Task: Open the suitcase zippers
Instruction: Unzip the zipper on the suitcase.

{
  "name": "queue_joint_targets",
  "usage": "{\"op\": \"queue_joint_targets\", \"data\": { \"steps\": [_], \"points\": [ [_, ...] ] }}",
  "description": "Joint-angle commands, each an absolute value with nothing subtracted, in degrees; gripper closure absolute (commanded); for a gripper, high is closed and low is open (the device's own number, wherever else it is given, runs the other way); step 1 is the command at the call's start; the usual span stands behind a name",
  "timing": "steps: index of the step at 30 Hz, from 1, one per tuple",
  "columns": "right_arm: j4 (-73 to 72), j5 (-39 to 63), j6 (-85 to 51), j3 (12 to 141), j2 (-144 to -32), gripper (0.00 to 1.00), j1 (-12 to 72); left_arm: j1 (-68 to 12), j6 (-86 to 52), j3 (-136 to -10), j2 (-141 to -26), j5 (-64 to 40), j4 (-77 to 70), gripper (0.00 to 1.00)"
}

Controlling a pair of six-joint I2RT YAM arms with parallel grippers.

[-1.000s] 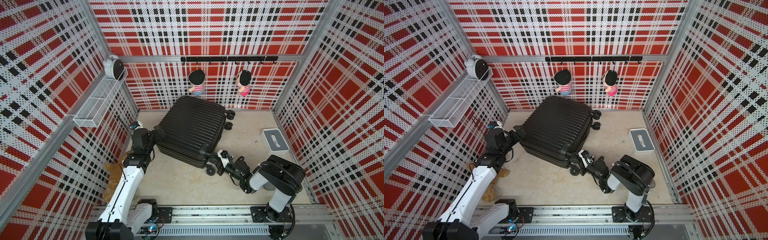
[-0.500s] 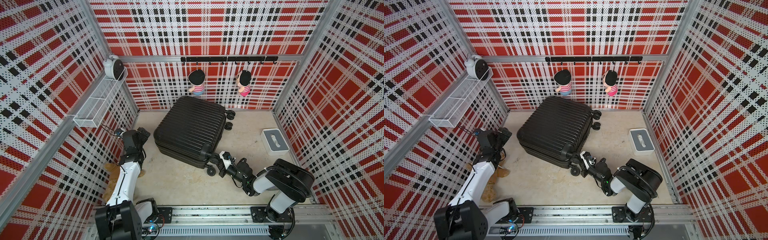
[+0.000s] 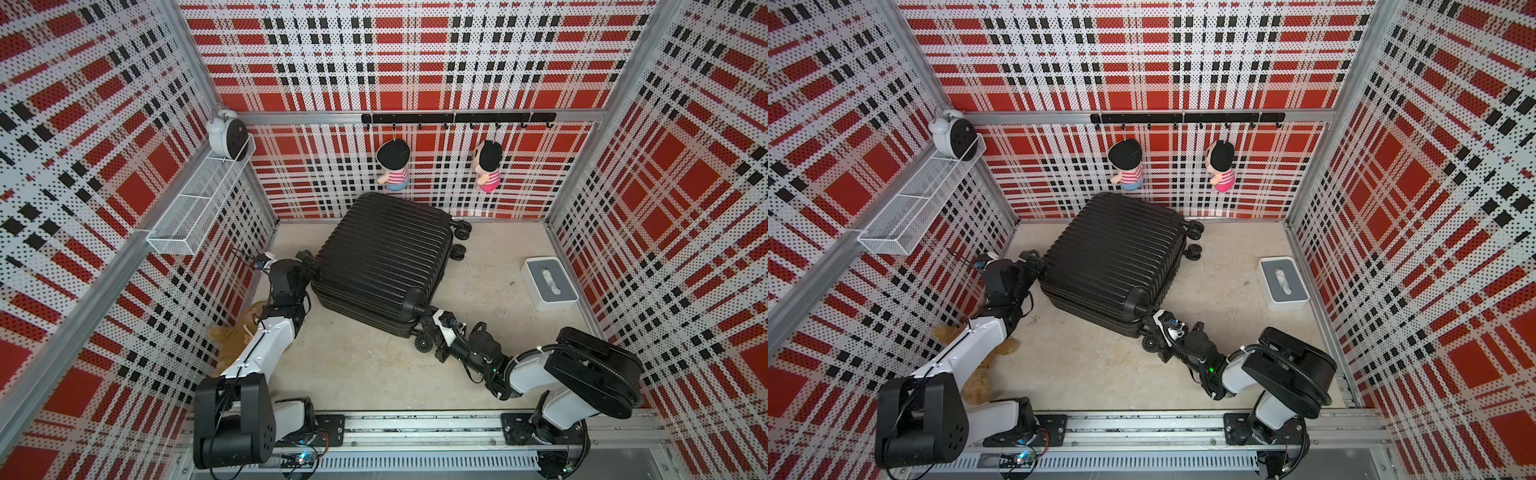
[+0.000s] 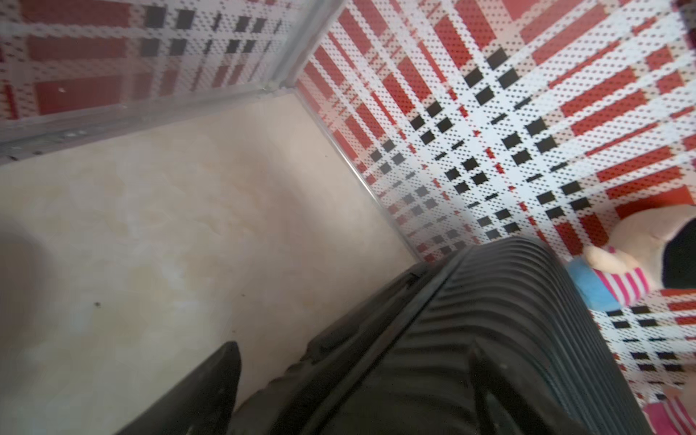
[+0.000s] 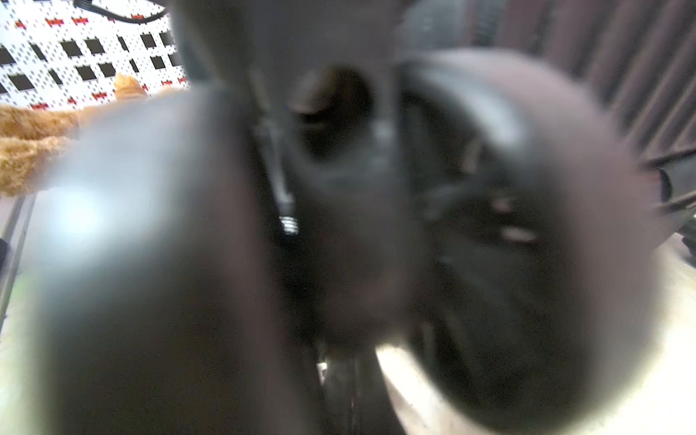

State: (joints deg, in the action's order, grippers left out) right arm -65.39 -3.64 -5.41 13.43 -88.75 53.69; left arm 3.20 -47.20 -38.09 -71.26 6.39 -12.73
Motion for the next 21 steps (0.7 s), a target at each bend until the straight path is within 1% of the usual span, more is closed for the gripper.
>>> {"op": "queue_joint_targets", "data": {
  "steps": [1, 6, 10, 16, 19, 21],
  "points": [
    [-61.9, -4.8, -2.6, 14.0, -86.2, 1.0, 56.6, 1.3, -46.0, -34.9, -73.3, 4.3, -7.9, 0.06],
    [-55.5, -6.9, -0.8, 16.7, -84.4, 1.0, 59.9, 3.5, -45.5, -34.4, -72.1, 4.2, -8.1, 0.05],
    [-50.0, -8.4, 0.0, 21.1, -85.9, 1.0, 62.9, 5.2, -44.6, -36.4, -71.6, 3.0, -6.3, 0.05],
    [-45.4, -10.5, -2.1, 25.9, -88.3, 1.0, 65.2, 12.7, -44.6, -37.4, -67.7, 0.8, -4.6, 0.02],
    [-42.7, -11.1, -3.4, 27.5, -88.0, 1.0, 65.6, 16.1, -45.3, -37.9, -69.5, -1.6, -6.1, 0.04],
    [-40.9, -11.4, -4.2, 28.5, -87.3, 1.0, 65.9, 17.8, -45.8, -38.1, -72.7, -3.3, -7.5, 0.1]
  ]
}}
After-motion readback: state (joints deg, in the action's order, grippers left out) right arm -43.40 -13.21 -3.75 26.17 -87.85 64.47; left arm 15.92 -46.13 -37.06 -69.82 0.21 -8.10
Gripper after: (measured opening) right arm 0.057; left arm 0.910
